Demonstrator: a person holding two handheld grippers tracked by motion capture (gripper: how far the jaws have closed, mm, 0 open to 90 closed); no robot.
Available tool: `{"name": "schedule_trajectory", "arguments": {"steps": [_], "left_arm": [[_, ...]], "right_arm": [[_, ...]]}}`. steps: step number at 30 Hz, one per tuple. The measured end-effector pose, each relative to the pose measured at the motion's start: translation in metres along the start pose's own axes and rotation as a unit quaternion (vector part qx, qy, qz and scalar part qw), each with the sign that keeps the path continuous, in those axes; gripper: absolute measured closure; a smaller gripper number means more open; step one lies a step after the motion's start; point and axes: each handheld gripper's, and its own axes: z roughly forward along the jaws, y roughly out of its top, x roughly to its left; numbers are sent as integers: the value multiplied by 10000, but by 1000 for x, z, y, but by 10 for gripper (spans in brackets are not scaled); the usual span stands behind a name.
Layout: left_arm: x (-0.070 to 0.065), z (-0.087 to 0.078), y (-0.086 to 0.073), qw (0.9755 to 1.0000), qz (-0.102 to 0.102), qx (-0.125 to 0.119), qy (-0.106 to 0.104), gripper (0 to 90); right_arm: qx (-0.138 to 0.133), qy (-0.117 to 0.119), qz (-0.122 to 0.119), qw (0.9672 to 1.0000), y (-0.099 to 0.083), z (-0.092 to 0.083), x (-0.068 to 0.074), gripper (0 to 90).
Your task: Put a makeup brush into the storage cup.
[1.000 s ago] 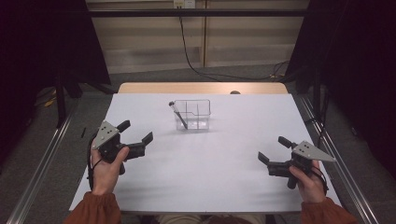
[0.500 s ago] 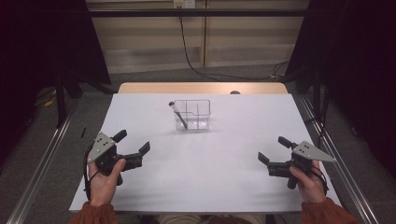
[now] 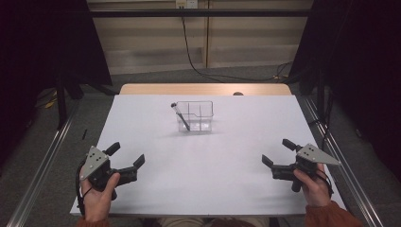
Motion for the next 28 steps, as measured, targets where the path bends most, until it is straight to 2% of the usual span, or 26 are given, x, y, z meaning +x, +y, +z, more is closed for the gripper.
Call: {"name": "schedule_trajectory", "arguments": {"steps": [3, 6, 8, 10, 12, 14, 19, 24, 26, 28], "left_arm": [[-4, -5, 1, 10000, 85, -39, -7, 31], [-5, -8, 0, 10000, 32, -88, 12, 30], [-6, -8, -4, 10000, 26, -15, 29, 31], [-7, -7, -8, 9999, 69, 100, -43, 30], [-7, -6, -10, 9997, 175, 165, -35, 30], [-6, -5, -11, 9998, 80, 181, -72, 30], [-5, -7, -9, 9998, 138, 141, -13, 30], [-2, -7, -10, 9998, 86, 167, -55, 30], [0, -7, -10, 9998, 46, 165, -110, 30], [1, -7, -10, 9997, -79, 148, -171, 30]], "right_arm": [[-7, -2, 3, 10000, 0, 0, 0, 6], [-10, -5, -10, 10000, 0, -1, 0, 6], [-9, -6, -38, 10000, 0, -2, 0, 6], [-24, -21, -38, 10000, 0, -4, 0, 6], [-39, -33, -44, 10000, -1, -6, -1, 5], [-49, -46, -13, 10000, -1, -8, -1, 4], [-53, -31, -53, 10000, -2, -11, 0, 3], [-3, 3, -63, 10000, -3, -9, -1, 3], [7, 18, -57, 10000, -3, -8, 0, 3], [21, 22, -66, 10000, -4, -8, 0, 3]]}}
